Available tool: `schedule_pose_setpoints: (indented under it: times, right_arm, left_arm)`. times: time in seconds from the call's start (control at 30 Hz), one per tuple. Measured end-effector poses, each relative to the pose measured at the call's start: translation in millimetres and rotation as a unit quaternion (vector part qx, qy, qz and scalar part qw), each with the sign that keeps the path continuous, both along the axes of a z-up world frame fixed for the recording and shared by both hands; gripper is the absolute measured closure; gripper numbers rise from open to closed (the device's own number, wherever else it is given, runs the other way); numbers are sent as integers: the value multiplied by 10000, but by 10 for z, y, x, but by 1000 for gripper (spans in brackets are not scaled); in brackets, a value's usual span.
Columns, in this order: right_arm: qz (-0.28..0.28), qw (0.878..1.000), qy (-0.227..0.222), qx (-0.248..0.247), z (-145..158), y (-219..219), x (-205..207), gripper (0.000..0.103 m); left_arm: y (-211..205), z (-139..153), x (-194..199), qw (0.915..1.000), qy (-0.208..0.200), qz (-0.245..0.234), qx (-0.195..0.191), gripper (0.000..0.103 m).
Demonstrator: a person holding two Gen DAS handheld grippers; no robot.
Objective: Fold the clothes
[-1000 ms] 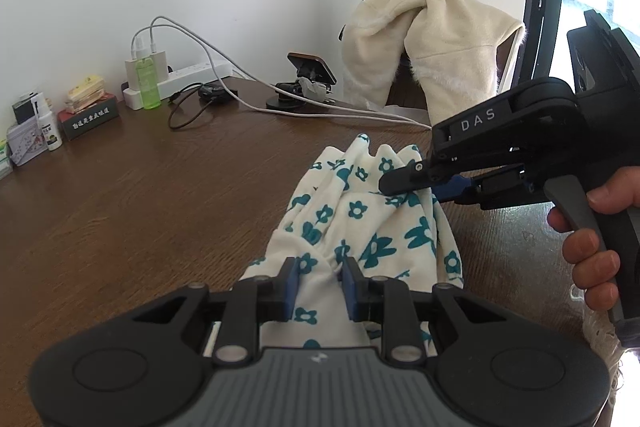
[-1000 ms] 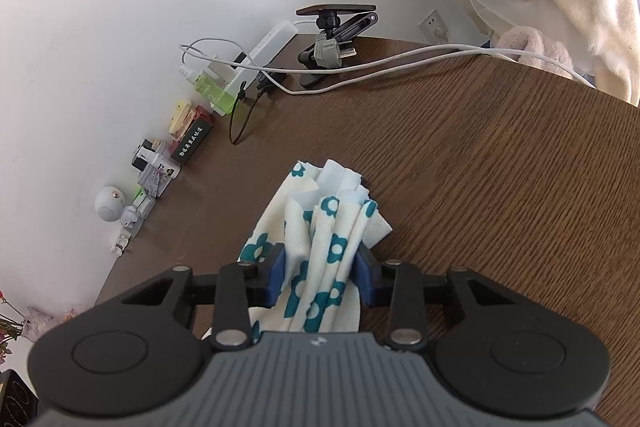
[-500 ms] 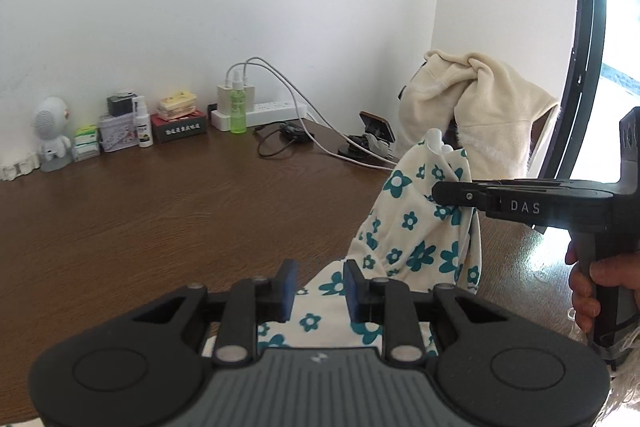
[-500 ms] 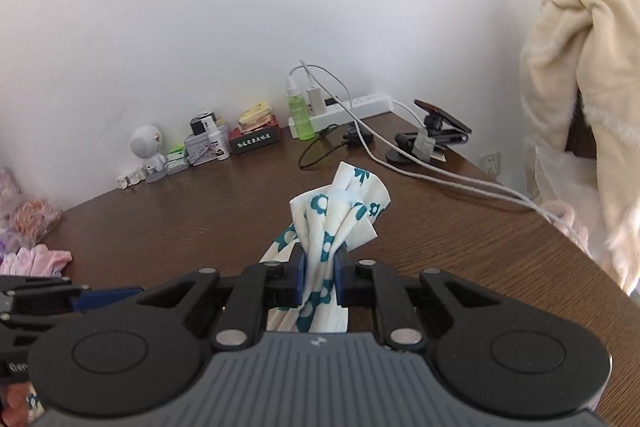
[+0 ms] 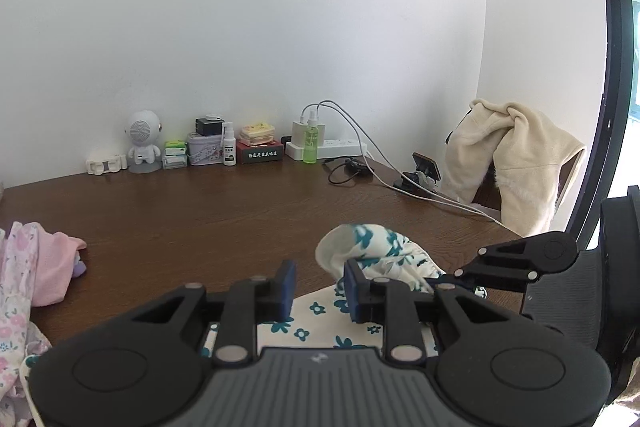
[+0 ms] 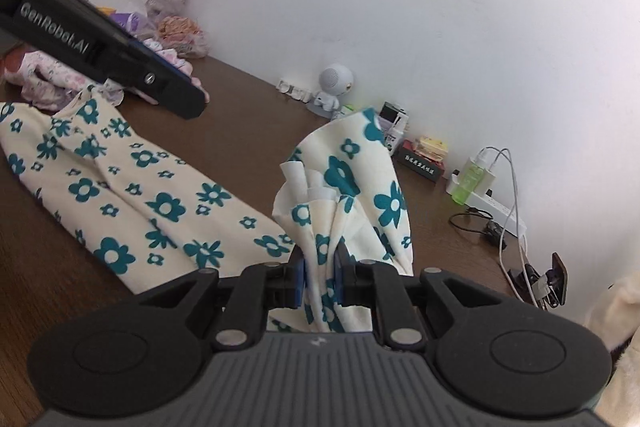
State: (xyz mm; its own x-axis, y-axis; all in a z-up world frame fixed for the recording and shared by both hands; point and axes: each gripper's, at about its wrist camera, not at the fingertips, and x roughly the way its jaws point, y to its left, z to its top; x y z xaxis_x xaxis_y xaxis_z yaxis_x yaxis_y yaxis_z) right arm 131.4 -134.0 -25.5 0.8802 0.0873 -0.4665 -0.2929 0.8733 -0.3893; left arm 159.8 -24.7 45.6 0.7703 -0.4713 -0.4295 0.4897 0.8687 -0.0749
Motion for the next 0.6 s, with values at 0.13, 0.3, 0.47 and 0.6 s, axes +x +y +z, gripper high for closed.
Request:
schedule_pose_setpoints:
  times: [0.13, 0.3, 0.47, 0.6]
  right_arm:
    - [155, 9993, 77, -346, -113, 125, -34, 89]
    - [281, 9979, 120, -579, -193, 182, -60, 88]
    - [436, 9963, 129, -728, -272, 243, -81, 81]
    - [534, 9974, 171, -454, -246, 191, -113, 66]
  left_arm:
    - [-193, 6, 52, 9991, -49, -433, 3, 79]
    - [-510, -48, 287, 9966, 66, -814, 57, 79]
    - [-668, -378, 619, 9969, 580, -386, 362, 90]
    - [-582, -619, 759, 9944, 1035, -215, 89, 90]
